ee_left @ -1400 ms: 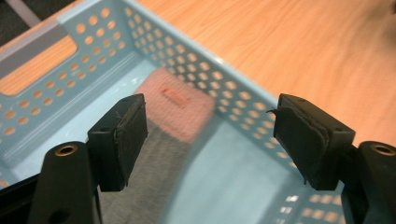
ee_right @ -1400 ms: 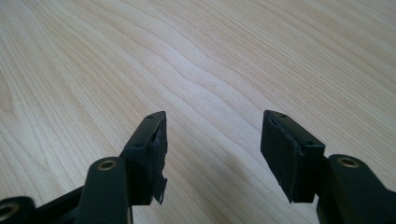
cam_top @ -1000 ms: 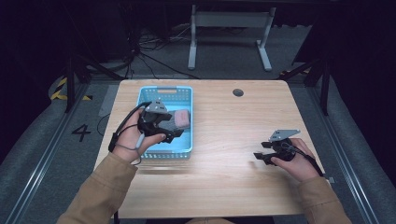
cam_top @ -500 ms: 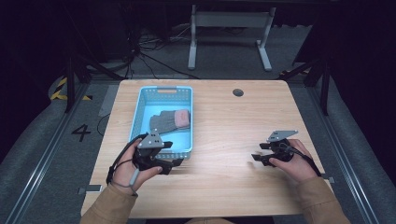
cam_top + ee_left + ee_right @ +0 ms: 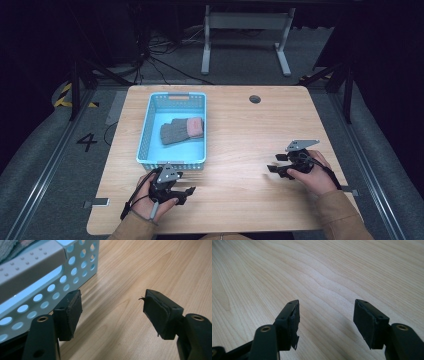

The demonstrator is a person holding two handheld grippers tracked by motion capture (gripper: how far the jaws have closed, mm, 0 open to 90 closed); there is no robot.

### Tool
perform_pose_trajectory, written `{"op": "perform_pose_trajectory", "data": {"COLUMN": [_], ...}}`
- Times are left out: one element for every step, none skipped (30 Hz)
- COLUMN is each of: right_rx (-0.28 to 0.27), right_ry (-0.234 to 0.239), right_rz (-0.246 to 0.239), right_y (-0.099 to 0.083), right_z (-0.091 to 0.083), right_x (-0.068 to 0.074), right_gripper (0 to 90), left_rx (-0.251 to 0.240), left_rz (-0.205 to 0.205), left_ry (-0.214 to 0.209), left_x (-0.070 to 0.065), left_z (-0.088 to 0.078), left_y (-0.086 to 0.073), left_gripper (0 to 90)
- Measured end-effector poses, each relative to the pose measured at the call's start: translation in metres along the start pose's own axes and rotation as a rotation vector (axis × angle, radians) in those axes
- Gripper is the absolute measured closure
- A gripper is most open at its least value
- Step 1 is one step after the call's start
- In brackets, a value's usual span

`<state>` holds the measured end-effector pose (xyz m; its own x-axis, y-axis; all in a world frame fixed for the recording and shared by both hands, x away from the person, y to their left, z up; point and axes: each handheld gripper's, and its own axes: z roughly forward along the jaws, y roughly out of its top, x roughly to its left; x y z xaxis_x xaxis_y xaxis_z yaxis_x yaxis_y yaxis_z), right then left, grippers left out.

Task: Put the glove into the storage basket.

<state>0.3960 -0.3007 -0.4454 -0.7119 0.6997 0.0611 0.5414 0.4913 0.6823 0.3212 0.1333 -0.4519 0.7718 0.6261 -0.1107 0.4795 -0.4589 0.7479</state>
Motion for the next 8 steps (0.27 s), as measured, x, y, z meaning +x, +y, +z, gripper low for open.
{"op": "perform_pose_trajectory", "data": {"right_rx": [0.0,0.001,0.002,0.001,-0.001,-0.002,-0.001,0.0], "right_ry": [-0.001,-0.006,-0.011,-0.016,-0.02,-0.022,-0.024,-0.03], "right_rz": [0.005,0.004,0.002,-0.001,-0.002,-0.001,0.0,0.0], "right_y": [-0.0001,-0.0001,-0.0002,-0.0003,-0.0006,-0.0009,-0.0011,-0.0013], "right_z": [0.0005,0.0007,0.0008,0.0008,0.0008,0.0009,0.001,0.0014], "right_x": [0.0005,0.0007,0.0007,0.0007,0.0007,0.0005,0.0002,-0.0003], "right_gripper": [38.3,38.3,38.3,38.3,38.3,38.3,38.3,38.3], "left_rx": [0.011,0.016,0.016,0.013,0.007,0.009,0.014,0.02], "left_rz": [-0.001,-0.004,-0.009,-0.015,-0.026,-0.026,-0.031,-0.029], "left_ry": [-0.005,-0.006,-0.007,-0.011,-0.015,-0.018,-0.015,-0.011], "left_x": [-0.0004,-0.0005,0.0003,0.0013,0.0022,0.0032,0.0036,0.0042], "left_z": [0.0016,0.0023,0.0021,0.0015,0.0013,0.0009,0.0012,0.0015], "left_y": [-0.0003,-0.0004,-0.0003,-0.0003,-0.0005,-0.0006,-0.0012,-0.0016], "left_gripper": [33.5,33.4,33.2,32.9,32.5,32.0,31.9,31.8]}}
